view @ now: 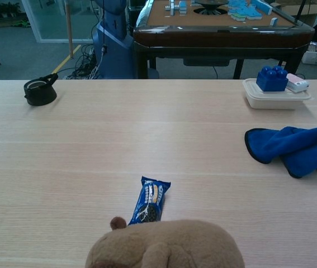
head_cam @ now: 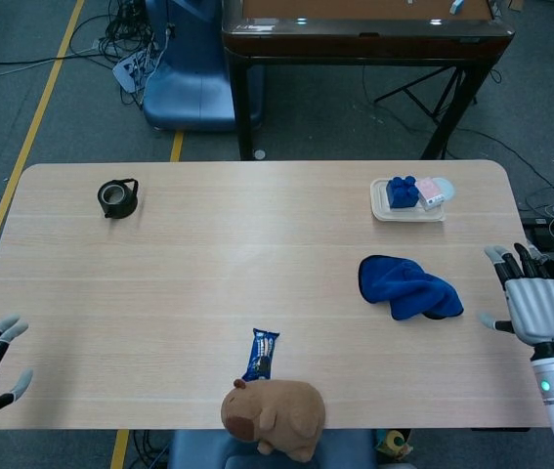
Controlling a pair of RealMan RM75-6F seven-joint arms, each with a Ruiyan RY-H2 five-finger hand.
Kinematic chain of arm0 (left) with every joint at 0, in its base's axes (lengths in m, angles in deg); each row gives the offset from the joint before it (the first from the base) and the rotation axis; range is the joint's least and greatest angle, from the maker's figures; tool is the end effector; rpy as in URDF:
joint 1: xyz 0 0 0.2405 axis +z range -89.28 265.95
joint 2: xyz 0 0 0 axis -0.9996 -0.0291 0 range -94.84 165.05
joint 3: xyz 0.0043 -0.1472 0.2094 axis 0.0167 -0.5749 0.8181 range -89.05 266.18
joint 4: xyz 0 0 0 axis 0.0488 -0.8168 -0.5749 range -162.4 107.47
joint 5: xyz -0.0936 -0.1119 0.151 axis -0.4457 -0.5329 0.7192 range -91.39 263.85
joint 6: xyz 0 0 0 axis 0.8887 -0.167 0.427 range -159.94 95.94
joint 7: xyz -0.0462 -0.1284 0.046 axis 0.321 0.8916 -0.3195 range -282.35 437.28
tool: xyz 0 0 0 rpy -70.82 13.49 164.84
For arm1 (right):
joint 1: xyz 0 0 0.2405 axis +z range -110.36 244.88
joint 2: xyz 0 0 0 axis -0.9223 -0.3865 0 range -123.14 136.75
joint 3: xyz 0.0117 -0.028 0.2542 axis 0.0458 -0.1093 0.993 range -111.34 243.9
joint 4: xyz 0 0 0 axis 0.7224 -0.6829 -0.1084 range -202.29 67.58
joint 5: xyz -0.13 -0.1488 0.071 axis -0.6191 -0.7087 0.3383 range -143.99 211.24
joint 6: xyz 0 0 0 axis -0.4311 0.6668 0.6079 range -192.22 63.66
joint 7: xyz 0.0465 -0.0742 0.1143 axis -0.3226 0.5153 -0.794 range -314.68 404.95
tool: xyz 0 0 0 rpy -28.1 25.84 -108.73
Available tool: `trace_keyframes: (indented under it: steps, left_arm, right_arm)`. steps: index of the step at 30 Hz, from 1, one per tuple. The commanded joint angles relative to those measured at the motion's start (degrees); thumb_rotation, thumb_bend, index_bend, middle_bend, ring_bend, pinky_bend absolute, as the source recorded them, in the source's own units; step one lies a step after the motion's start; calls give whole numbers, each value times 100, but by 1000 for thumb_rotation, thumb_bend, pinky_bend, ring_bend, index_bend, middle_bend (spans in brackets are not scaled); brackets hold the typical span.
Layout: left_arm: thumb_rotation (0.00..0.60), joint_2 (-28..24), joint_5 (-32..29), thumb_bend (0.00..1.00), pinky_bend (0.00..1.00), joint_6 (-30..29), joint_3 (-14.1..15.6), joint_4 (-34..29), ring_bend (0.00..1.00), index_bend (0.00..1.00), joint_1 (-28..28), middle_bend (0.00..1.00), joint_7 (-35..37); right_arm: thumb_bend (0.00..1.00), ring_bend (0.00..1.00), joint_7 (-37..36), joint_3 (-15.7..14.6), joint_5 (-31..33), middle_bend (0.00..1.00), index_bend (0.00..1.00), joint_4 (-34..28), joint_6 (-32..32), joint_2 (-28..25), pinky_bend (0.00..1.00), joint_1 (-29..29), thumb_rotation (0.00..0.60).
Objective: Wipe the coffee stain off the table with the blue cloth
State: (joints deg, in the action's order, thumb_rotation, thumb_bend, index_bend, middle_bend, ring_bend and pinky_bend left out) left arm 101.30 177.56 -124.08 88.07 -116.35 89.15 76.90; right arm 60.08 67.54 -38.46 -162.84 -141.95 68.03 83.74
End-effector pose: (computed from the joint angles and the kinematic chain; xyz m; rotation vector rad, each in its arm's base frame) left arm -0.3190 0.1411 0.1580 -1.3742 -0.8427 -0.9051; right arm -0.3037 -0.2350 0.1624 1.4659 -0.8018 0.6555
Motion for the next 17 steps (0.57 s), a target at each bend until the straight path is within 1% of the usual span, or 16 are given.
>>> trace_keyframes:
  steps: [1,8,17]
  left_arm:
    - [600,7,11,269,67,19,10,-6,123,208,-12,163,-13]
    - [600,20,40,268,66,13,25,-32,123,208,-24,163,-36]
    - [600,42,10,269,66,-10,37,0,124,208,-1,164,6]
  right_arm:
    - [0,56,-46,-78,-196,165,0,-18,-159,46,183,-160,600]
    - [0,71,-245,-87,-708,183,0,52,-421,160,184,-305,600]
    - [0,70,-197,-11,-903,188,0,-30,-448,186,184,-367,600]
